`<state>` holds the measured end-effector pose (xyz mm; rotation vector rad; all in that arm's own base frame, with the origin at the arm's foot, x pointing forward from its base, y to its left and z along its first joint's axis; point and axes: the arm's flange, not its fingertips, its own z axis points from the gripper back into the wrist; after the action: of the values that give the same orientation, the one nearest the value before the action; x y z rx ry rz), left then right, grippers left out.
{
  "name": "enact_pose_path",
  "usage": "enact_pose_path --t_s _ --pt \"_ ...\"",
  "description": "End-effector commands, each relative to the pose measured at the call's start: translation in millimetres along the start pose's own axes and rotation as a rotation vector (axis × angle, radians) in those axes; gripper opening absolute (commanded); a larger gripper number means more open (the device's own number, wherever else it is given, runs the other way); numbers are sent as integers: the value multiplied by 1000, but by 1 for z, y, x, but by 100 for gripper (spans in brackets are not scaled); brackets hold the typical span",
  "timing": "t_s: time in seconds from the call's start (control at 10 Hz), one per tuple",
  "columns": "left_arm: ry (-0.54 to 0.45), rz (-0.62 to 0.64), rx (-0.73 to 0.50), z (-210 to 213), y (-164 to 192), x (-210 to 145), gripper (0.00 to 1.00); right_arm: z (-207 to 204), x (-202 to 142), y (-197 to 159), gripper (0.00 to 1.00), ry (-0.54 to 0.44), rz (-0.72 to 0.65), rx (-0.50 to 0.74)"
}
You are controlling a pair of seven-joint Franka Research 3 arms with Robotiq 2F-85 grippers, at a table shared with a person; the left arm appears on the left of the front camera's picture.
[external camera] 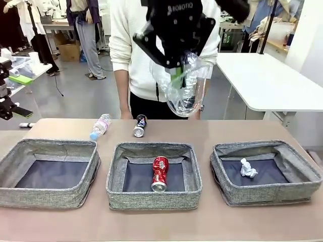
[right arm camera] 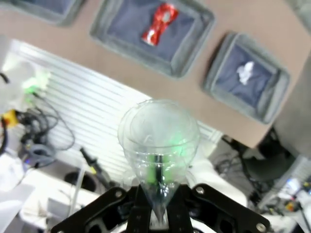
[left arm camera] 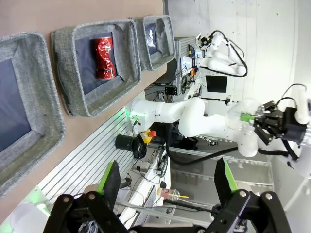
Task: Sort the waste into the appropriate baskets.
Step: Pick up the waste item pointed out by the person.
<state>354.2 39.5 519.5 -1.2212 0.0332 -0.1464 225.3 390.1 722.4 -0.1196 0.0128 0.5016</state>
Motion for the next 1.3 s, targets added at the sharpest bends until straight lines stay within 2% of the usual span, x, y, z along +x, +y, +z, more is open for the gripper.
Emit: enact_pose_path --t_s 0.0,0.2,0.4,0.5,0.6,0.8,0.9,1.1,1.2 --pt "6 1 4 1 -2 -2 100 39 17 11 3 58 -24 27" --pt "6 1 4 1 -2 -2 100 62 17 12 3 35 -50 84" --pt "6 1 4 1 -2 -2 100 69 21 9 3 31 -42 124" --pt "6 1 4 1 -2 -2 100 66 19 0 3 12 153 176" --pt "6 1 4 1 -2 -2 100 55 13 2 3 28 -15 116" --pt "6 1 4 1 -2 -2 100 61 16 4 3 20 39 140" --pt "6 1 4 1 -2 -2 100 56 19 6 3 23 -119 164" --pt "6 1 4 1 -2 -2 100 59 27 18 3 124 -432 258" --pt "6 1 4 1 -2 -2 100 55 32 15 3 116 -498 229"
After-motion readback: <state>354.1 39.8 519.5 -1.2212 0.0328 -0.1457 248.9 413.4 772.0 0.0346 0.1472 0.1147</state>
